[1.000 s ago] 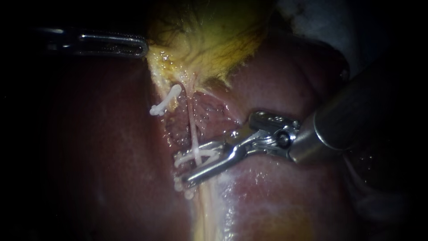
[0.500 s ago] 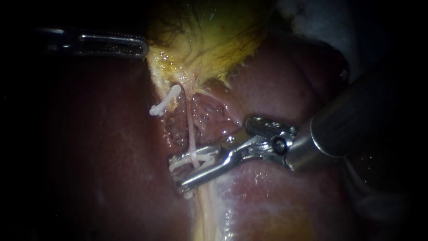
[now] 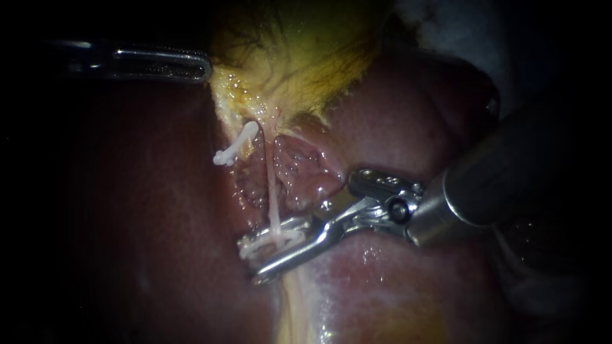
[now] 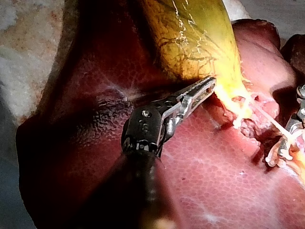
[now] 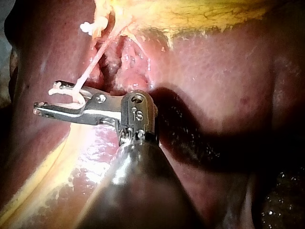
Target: Clipping first clip right tube
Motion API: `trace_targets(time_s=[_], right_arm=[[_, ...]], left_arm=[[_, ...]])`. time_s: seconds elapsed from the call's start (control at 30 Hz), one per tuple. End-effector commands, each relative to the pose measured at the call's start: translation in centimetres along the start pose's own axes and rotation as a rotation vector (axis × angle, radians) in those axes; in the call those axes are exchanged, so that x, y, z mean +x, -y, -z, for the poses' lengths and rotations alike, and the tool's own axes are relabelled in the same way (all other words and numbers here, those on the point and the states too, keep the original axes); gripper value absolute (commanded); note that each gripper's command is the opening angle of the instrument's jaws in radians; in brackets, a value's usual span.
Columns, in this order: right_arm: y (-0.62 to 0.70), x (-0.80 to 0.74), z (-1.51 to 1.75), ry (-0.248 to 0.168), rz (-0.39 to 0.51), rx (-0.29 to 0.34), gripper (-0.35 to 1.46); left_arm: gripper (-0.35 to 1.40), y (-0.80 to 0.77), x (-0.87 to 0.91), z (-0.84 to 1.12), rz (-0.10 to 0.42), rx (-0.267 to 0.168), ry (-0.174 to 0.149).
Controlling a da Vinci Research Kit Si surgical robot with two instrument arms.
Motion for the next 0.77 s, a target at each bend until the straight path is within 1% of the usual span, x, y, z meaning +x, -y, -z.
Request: trace_targets(time_s=[0.03, 0.17, 0.2, 0.23, 0.27, 0.3, 0.33, 0.5, 0.77], right_arm=[[-0.01, 0.00, 0.01, -0.004, 0.001, -0.005, 0.16], [-0.02, 0.00, 0.01, -0.011, 0.000, -0.012, -0.04], [-0.02, -0.01, 0.01, -0.011, 0.000, -0.011, -0.16], [-0.02, -0.01, 0.01, -0.011, 0.000, -0.011, -0.33], [-0.02, -0.01, 0.02, -0.011, 0.000, -0.011, -0.35], [-0.02, -0.01, 0.02, -0.012, 0.006, -0.011, -0.35], [-0.02, -0.02, 0.02, -0.005, -0.017, -0.011, -0.35], [-0.01, -0.03, 0.03, 0.014, -0.020, 0.003, -0.35], [-0.02, -0.05, 0.04, 0.016, -0.025, 0.002, -0.35]], left_arm=[[-0.35, 0.00, 0.00, 0.00, 0.000, 0.000, 0.000], [-0.35, 0.00, 0.00, 0.00, 0.000, 0.000, 0.000], [-0.35, 0.00, 0.00, 0.00, 0.000, 0.000, 0.000], [-0.35, 0.00, 0.00, 0.00, 0.000, 0.000, 0.000], [-0.35, 0.00, 0.00, 0.00, 0.000, 0.000, 0.000], [-0.35, 0.00, 0.00, 0.00, 0.000, 0.000, 0.000], [-0.35, 0.00, 0.00, 0.00, 0.000, 0.000, 0.000], [-0.35, 0.00, 0.00, 0.00, 0.000, 0.000, 0.000], [-0.35, 0.00, 0.00, 0.00, 0.000, 0.000, 0.000]])
